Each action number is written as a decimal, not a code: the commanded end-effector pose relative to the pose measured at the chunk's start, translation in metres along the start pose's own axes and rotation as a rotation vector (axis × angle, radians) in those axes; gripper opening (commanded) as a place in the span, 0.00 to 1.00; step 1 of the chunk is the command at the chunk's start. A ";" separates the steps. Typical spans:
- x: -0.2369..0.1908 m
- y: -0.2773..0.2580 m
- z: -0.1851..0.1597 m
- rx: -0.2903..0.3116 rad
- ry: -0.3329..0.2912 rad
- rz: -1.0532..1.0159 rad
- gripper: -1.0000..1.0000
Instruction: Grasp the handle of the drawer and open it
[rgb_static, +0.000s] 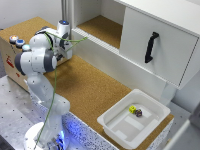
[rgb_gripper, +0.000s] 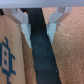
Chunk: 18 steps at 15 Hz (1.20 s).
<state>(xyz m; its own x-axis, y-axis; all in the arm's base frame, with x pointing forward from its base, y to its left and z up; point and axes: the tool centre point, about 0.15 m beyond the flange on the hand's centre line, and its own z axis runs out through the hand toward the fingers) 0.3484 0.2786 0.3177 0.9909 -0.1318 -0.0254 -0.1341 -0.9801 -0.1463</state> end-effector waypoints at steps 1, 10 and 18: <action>0.027 0.078 0.064 0.008 -0.018 0.058 0.00; 0.051 0.127 0.084 0.194 -0.042 -0.111 0.00; 0.041 0.085 0.067 0.178 0.039 -0.377 1.00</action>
<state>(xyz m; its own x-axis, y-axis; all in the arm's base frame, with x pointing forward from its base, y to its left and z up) 0.3722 0.1973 0.2744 0.9942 0.1069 0.0115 0.1070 -0.9727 -0.2058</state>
